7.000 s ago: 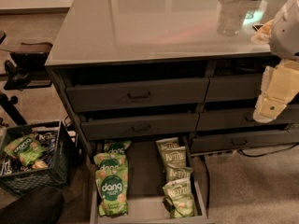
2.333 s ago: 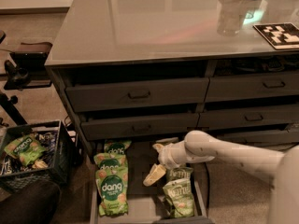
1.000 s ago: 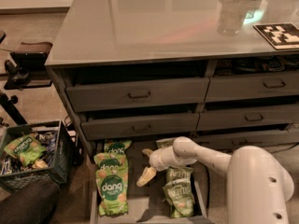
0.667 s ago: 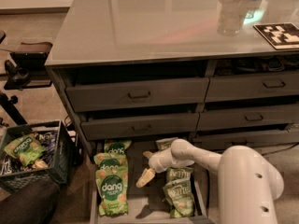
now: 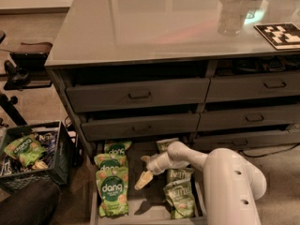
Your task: Pick green rice chip bag from bottom drawer and place on counter
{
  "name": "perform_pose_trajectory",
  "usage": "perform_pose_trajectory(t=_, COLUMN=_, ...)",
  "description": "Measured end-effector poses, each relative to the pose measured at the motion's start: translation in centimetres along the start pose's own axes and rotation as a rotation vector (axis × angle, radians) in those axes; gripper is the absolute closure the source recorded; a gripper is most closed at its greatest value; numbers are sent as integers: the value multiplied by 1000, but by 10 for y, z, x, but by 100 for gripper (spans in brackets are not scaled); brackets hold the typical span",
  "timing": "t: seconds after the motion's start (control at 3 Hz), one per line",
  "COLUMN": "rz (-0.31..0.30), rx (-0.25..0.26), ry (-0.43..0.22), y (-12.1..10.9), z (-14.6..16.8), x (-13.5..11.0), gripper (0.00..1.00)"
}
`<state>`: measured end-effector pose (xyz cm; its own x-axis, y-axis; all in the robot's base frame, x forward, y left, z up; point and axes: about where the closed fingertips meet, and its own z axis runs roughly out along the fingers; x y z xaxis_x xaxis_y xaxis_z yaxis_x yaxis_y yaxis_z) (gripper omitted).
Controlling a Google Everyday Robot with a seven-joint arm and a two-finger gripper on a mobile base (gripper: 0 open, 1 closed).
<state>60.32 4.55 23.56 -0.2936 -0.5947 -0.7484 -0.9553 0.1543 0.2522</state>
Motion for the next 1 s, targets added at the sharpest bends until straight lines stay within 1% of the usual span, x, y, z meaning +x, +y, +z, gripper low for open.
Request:
perform_pose_trajectory(t=0.33, rz=-6, rx=-40, ry=-3, y=10, z=20, x=0, gripper=0)
perform_pose_trajectory(t=0.67, rz=-17, rx=-106, ry=-8, y=28, z=52, x=-2, gripper=0)
perform_pose_trajectory(t=1.0, rz=-23, rx=-140, ry=-18, y=41, z=70, x=-4, gripper=7)
